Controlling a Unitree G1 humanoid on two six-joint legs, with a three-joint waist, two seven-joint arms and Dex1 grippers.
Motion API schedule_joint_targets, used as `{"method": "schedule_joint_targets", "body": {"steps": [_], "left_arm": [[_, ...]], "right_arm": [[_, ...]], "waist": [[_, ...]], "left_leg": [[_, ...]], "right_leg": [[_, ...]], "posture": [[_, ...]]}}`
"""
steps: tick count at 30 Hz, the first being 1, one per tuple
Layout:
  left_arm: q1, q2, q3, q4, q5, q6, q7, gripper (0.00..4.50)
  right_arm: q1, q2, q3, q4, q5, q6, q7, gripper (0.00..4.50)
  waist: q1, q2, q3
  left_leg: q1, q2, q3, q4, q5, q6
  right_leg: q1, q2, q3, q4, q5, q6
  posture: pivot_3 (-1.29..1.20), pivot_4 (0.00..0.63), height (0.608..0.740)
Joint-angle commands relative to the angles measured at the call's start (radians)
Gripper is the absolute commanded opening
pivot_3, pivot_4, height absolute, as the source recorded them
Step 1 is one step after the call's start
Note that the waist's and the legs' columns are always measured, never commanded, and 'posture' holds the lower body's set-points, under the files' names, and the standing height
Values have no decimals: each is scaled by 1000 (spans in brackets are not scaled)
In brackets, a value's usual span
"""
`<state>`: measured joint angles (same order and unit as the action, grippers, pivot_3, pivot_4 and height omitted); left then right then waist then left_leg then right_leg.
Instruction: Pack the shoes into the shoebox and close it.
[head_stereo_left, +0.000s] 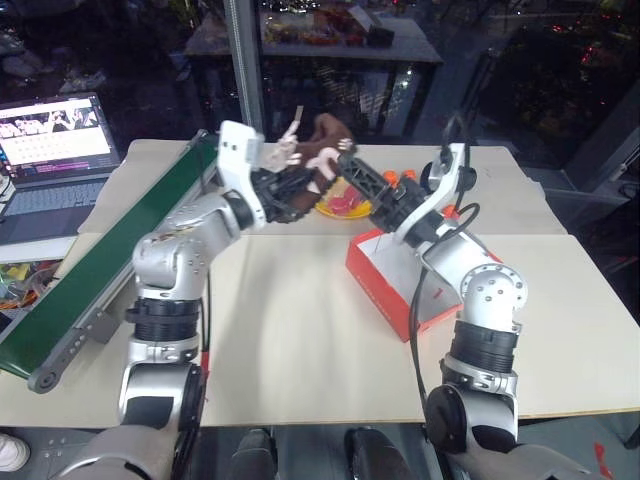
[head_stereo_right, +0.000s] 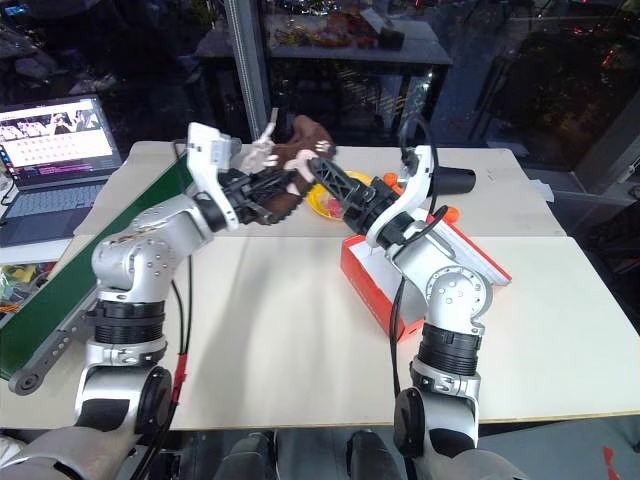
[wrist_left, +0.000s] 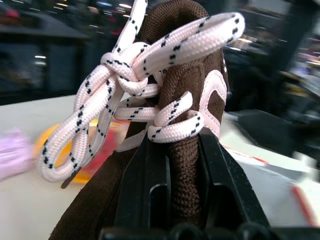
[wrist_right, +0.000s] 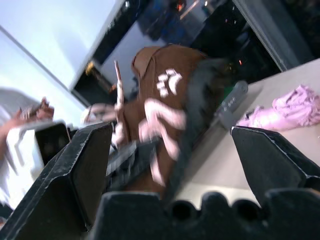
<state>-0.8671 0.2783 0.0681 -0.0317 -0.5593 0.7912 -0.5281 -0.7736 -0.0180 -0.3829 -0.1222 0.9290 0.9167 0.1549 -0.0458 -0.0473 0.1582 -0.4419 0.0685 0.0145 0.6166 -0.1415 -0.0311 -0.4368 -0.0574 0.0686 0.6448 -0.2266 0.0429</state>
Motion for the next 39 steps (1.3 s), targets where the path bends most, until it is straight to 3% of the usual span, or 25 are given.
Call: {"method": "schedule_joint_targets", "body": {"steps": [1, 4, 7, 12, 15, 16, 17, 20, 25, 26, 29, 31, 35, 39], "left_arm": [[-13, -23, 1, -64, -38, 15, 3, 193], [-2, -39, -14, -70, -43, 22, 0, 193], [-2, -50, -20, -71, -42, 25, 5, 190], [3, -50, -20, -74, -49, 45, 7, 190], [9, -54, -4, -75, -63, 56, 14, 190], [6, -57, 17, -69, -78, 59, 18, 1136], [2, -58, 38, -66, -94, 64, 18, 1357], [-12, -6, 76, -51, -91, 47, 7, 2584], [-7, 141, 124, 52, -31, 7, -13, 4432], [3, 166, 116, 59, -24, 4, -29, 4500], [67, 227, 112, 22, -27, 25, -60, 4500], [95, 230, 104, -7, -32, 30, -57, 4500], [144, 206, 90, -64, -38, 36, -35, 4500], [180, 184, 93, -115, -48, 52, -11, 4500]], "right_arm": [[-14, -9, -11, -30, 39, -30, -28, 4500], [-10, -10, -10, -33, 40, -43, -45, 4500], [-8, -11, -17, -36, 43, -63, -60, 3832], [-17, -16, -32, -42, 56, -96, -79, 2220], [-32, -21, -40, -33, 47, -124, -93, 1555], [-38, -26, -43, -30, 39, -138, -96, 1356], [-43, -31, -43, -27, 29, -150, -98, 1184], [-63, -81, -35, -10, -18, -195, -96, 678], [-113, -275, 26, 67, -133, -208, 5, 614], [-122, -322, 54, 85, -164, -204, 37, 606], [-149, -617, 294, 168, -388, -199, 271, 603], [-158, -735, 398, 229, -474, -225, 399, 603], [-168, -853, 525, 325, -557, -247, 645, 603], [-176, -872, 593, 444, -638, -311, 783, 603]], "waist": [[-3, 1, 0], [-3, 1, 1], [0, 2, 1], [0, 2, 1], [0, 2, 1], [0, 2, 1], [1, 2, 1], [1, 2, 1], [-3, 4, 2], [-3, 4, 2], [0, 7, 5], [4, 8, 5], [9, 7, 5], [6, 7, 6]], "left_leg": [[1, 0, 0, 0, 0, 0], [1, 0, 0, 0, 0, 0], [0, 0, 0, 0, 0, 0], [0, 0, 0, 0, 0, 1], [0, 0, 0, 0, 0, 1], [0, 0, 0, 0, 0, 1], [0, 0, 0, 0, 0, 1], [0, 0, 0, 0, 0, 1], [0, 0, 0, 0, 0, 1], [0, 0, 0, 0, 0, 1], [0, -1, 1, -2, 0, 1], [0, -1, 2, -2, 0, 1], [-2, -1, 2, -3, 0, 1], [-3, -1, 2, -3, 0, 1]], "right_leg": [[0, 0, 0, 0, 0, 0], [0, 0, 0, 0, 0, 0], [0, 0, 0, 0, 0, 0], [0, 0, 0, 0, 0, 0], [0, 0, 0, 0, 0, 0], [0, 0, 0, 0, 0, 0], [0, 0, 0, 0, 0, 0], [0, 0, 0, -1, 0, 0], [0, 0, 0, -1, 0, 0], [0, 0, 1, -1, 0, 0], [0, 0, 1, -3, 0, 0], [0, -1, 2, -5, 0, 0], [-1, -1, 1, -8, 0, 0], [0, -1, 1, -11, 0, 1]], "posture": [[0, 150, 740], [0, 150, 740], [0, 150, 740], [0, 150, 740], [0, 150, 740], [0, 150, 740], [0, 150, 740], [0, 150, 740], [0, 150, 740], [0, 150, 740], [0, 150, 740], [0, 150, 740], [0, 150, 740], [0, 150, 740]]}}
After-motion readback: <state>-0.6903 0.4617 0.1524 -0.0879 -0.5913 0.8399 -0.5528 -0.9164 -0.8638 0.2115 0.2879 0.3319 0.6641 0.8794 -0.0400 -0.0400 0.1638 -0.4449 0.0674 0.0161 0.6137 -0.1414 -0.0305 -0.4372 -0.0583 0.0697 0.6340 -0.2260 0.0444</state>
